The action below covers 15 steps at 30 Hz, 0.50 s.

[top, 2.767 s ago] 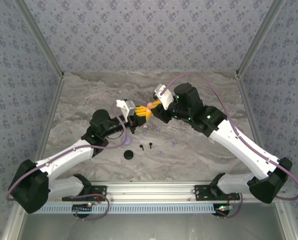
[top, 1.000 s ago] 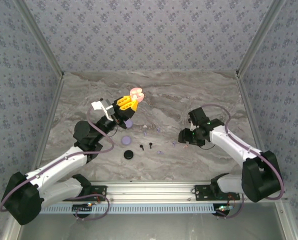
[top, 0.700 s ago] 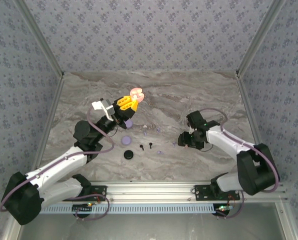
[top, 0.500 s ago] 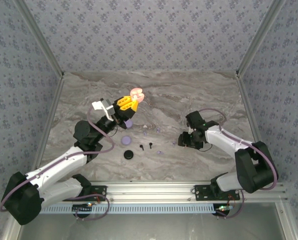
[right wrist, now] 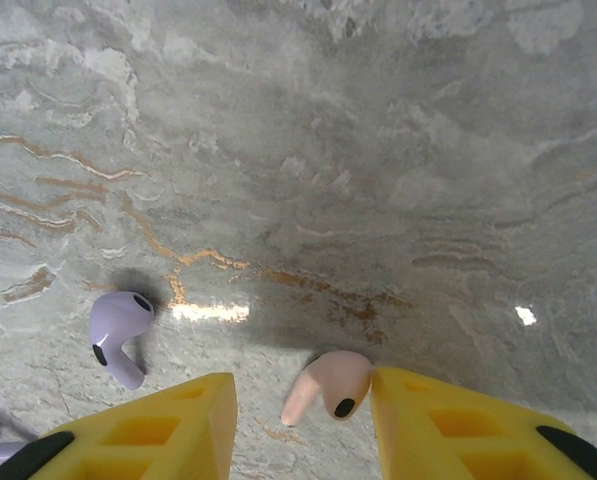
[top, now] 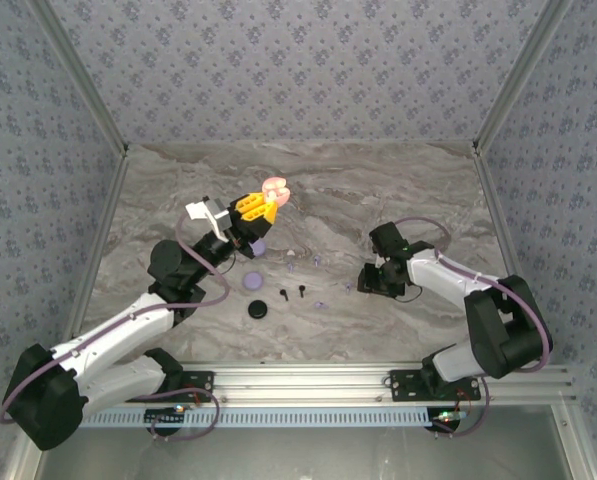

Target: Insert the wireless bluetooth earbuds into the charging case

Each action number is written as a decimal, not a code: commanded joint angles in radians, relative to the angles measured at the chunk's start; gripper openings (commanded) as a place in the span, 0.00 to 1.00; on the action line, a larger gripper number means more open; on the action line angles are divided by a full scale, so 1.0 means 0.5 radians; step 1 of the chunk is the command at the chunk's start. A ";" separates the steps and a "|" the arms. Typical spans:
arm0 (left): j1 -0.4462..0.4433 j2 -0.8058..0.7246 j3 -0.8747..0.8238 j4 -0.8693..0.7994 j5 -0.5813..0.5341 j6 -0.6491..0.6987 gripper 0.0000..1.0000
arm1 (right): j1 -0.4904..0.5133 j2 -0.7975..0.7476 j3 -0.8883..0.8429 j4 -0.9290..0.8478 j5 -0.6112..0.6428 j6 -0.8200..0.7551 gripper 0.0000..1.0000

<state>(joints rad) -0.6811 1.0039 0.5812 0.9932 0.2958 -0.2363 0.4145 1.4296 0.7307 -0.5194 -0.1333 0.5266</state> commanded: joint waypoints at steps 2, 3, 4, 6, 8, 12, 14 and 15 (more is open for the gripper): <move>-0.010 -0.053 0.049 0.043 0.021 0.025 0.00 | 0.015 0.055 -0.012 0.002 0.050 -0.013 0.38; -0.010 -0.053 0.049 0.045 0.021 0.025 0.00 | 0.014 0.064 -0.013 0.002 0.059 -0.017 0.37; -0.012 -0.056 0.049 0.042 0.020 0.024 0.00 | 0.013 0.070 -0.013 -0.001 0.064 -0.022 0.36; -0.012 -0.054 0.049 0.038 0.020 0.028 0.00 | 0.017 0.087 -0.010 -0.001 0.076 -0.032 0.35; -0.010 -0.056 0.049 0.035 0.019 0.027 0.00 | 0.018 0.099 -0.007 0.000 0.084 -0.037 0.34; -0.011 -0.059 0.050 0.027 0.017 0.029 0.00 | 0.019 0.131 -0.013 0.017 0.098 -0.044 0.31; -0.010 -0.060 0.049 0.023 0.018 0.031 0.00 | 0.020 0.147 -0.016 0.028 0.098 -0.046 0.29; -0.012 -0.060 0.049 0.020 0.017 0.031 0.00 | 0.021 0.154 -0.016 0.038 0.096 -0.047 0.29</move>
<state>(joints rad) -0.6811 1.0012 0.5812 0.9882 0.2955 -0.2329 0.4168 1.4738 0.7307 -0.5152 -0.1001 0.5125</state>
